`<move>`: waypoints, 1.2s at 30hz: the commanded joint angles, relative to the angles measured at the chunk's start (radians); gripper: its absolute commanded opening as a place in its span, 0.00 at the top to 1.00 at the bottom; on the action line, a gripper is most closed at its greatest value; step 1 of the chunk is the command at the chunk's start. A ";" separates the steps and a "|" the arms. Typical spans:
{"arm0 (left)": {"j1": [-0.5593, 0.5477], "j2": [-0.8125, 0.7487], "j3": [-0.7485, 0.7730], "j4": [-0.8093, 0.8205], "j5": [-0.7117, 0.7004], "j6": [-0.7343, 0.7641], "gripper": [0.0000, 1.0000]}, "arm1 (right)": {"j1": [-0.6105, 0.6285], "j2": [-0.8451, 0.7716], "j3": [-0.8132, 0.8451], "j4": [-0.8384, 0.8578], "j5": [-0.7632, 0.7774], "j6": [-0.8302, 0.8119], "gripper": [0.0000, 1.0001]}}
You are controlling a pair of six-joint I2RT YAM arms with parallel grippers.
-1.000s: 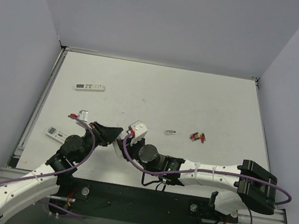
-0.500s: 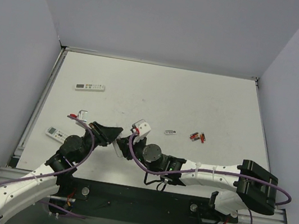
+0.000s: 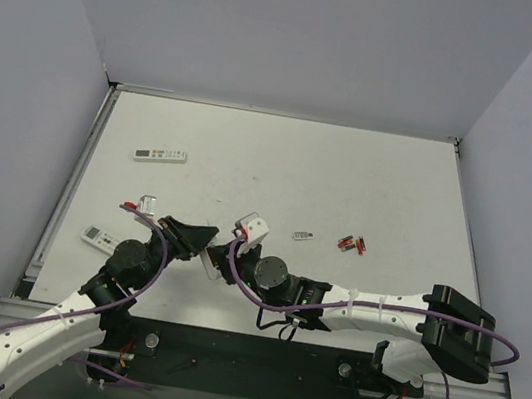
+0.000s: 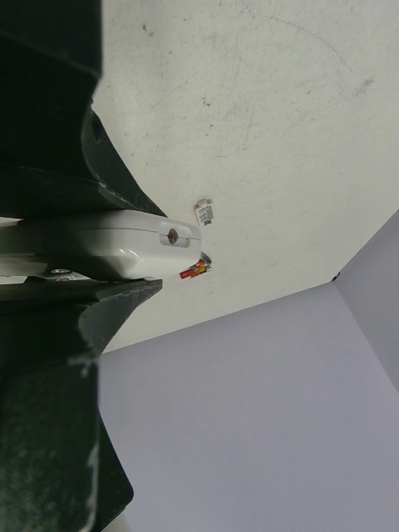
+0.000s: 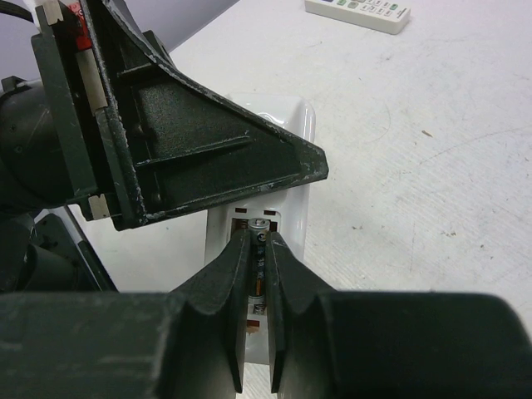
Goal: Load the batteries into the remote control
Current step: Load the battery into the remote control.
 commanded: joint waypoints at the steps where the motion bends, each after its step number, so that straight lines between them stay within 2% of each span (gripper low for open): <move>1: -0.007 -0.023 0.080 0.099 0.037 -0.003 1.00 | -0.019 -0.004 -0.015 -0.039 0.046 -0.057 0.97; 10: -0.007 -0.004 0.099 0.089 0.073 0.018 1.00 | -0.010 0.004 -0.005 -0.014 0.003 -0.172 0.99; 20: -0.007 -0.018 0.118 0.068 0.067 0.037 1.00 | -0.009 0.017 -0.008 -0.043 0.014 -0.139 1.00; 36: -0.007 0.040 0.117 0.088 0.086 0.035 1.00 | -0.009 0.025 0.008 -0.052 0.036 -0.100 0.85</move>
